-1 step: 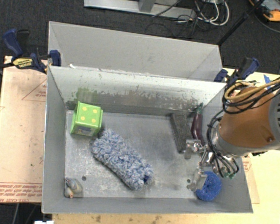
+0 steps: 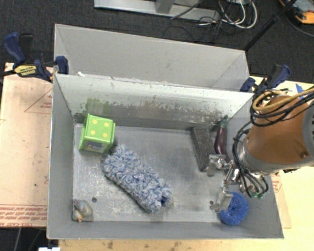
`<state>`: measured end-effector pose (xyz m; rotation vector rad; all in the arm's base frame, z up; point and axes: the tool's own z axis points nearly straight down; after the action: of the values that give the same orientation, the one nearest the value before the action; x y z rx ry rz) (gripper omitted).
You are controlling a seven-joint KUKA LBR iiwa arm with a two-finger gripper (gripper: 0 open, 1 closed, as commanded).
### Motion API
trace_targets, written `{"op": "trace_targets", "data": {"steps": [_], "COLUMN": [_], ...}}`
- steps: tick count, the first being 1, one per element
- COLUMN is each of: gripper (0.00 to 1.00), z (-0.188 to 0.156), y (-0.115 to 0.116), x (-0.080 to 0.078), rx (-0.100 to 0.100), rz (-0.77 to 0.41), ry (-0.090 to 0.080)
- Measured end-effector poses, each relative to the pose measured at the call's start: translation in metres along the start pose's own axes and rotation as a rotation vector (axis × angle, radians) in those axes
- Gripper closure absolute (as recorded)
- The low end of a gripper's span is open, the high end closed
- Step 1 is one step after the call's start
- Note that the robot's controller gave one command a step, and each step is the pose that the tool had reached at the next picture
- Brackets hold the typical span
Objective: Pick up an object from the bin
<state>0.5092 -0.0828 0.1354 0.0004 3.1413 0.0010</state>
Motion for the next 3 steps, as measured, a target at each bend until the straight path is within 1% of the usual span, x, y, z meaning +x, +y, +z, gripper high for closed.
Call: {"op": "trace_targets", "data": {"steps": [1, 2, 3], "gripper": [0.00, 0.00, 0.00], "z": [0.004, 0.050, 0.053], "y": [0.003, 0.043, 0.045], "x": [-0.005, -0.038, -0.034], "rx": [0.002, -0.001, -0.002], "rz": [-0.007, -0.078, -0.065], "ry": [-0.004, -0.002, -0.002]}}
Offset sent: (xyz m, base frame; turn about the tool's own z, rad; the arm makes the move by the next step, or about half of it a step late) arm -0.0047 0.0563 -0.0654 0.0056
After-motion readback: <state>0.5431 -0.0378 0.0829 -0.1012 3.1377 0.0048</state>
